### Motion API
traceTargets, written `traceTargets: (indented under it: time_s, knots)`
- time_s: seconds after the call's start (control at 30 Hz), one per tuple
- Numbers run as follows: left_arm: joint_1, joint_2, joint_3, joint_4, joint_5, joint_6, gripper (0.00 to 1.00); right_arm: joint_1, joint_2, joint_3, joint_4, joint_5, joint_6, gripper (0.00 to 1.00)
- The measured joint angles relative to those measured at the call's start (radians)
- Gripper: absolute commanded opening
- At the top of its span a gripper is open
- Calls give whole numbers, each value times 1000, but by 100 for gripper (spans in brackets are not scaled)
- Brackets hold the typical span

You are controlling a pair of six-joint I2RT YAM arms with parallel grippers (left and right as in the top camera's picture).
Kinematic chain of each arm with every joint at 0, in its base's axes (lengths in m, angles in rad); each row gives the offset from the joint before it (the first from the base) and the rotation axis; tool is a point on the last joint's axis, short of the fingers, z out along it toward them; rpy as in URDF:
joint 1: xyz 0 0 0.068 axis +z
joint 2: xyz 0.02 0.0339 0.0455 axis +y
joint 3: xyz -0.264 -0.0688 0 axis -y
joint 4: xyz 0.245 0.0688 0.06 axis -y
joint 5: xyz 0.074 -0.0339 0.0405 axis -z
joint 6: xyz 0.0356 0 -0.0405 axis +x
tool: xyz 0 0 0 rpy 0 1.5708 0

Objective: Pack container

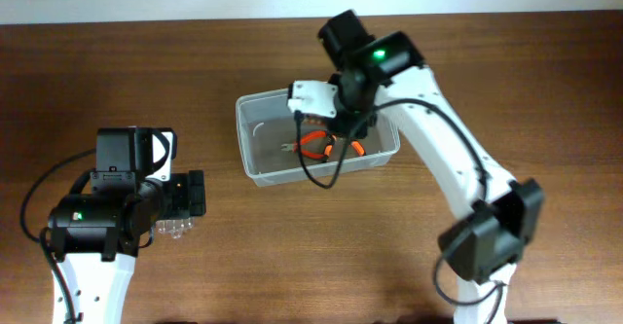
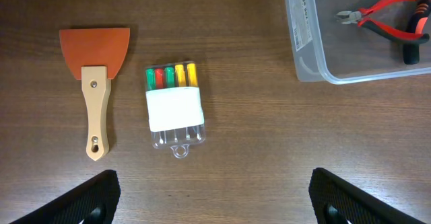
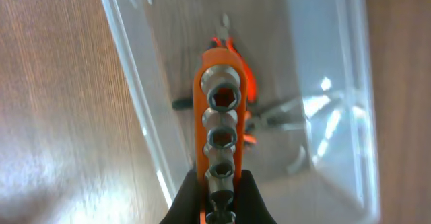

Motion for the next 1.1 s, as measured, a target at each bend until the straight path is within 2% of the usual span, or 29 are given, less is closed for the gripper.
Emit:
traceTargets:
  time_s: [0.37,0.6,0.8,1.07,1.1]
  knots:
    - [0,0,0,0,0,0,92,0,206,-10,29,-71,-48,5]
    - [0,0,0,0,0,0,92,0,237,-15,34,-105,-59,32]
    - [0,0,0,0,0,0,92,-5,237,-15,36,-117,-44,49]
    - [-8,0,0,0,0,9,89,-33,233,16,29,-109,53,53]
    - [-20,0,0,1,0,13,84,-38,227,30,25,-100,69,53]
